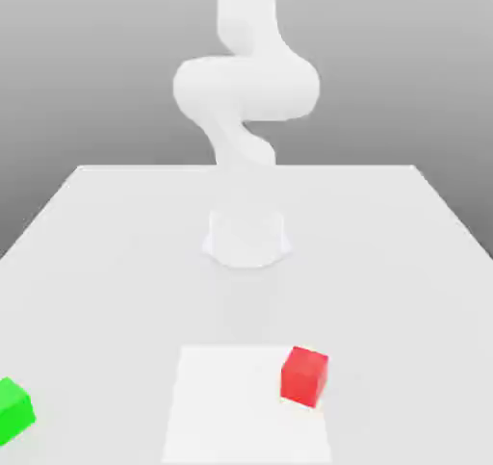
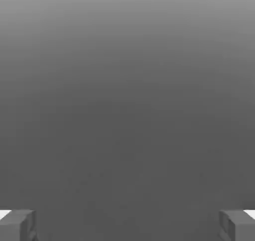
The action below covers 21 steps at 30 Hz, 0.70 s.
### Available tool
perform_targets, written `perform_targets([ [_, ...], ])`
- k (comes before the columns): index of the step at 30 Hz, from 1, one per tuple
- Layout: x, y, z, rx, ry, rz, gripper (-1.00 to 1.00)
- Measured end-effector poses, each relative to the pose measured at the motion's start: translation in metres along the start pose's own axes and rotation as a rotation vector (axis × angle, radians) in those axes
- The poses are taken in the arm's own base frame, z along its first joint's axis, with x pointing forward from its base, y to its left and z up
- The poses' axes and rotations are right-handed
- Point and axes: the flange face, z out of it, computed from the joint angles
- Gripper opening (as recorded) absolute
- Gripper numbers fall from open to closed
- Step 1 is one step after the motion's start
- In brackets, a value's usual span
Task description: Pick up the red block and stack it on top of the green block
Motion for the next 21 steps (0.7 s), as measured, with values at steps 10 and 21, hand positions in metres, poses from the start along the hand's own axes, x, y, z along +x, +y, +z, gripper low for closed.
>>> perform_targets([
  [10,-0.103,0.036,0.222,-0.108,-0.357,-0.483,0.0],
  [21,-0.264,0.135,0.353,-0.155,-0.719,-0.97,0.0],
])
